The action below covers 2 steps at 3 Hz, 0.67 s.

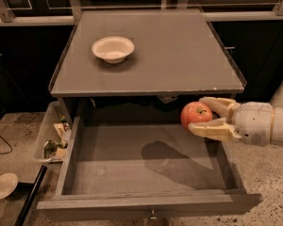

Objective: Place apple into middle drawer

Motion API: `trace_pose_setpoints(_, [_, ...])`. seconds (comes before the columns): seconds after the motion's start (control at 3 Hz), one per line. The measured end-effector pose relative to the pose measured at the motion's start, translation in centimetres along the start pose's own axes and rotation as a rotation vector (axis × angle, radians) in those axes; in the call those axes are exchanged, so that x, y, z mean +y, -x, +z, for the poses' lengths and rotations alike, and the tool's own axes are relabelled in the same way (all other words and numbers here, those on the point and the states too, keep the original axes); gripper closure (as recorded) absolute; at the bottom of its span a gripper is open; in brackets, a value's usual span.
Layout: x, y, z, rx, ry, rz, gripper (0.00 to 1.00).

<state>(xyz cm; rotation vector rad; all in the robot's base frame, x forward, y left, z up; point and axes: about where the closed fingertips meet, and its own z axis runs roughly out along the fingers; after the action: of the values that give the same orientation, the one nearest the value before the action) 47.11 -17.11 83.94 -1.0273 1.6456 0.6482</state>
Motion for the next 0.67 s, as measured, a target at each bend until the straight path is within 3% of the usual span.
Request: trace_pose_setpoints(0.67, [0.4,-6.6,5.7,0.088,0.071,0.082,1.00])
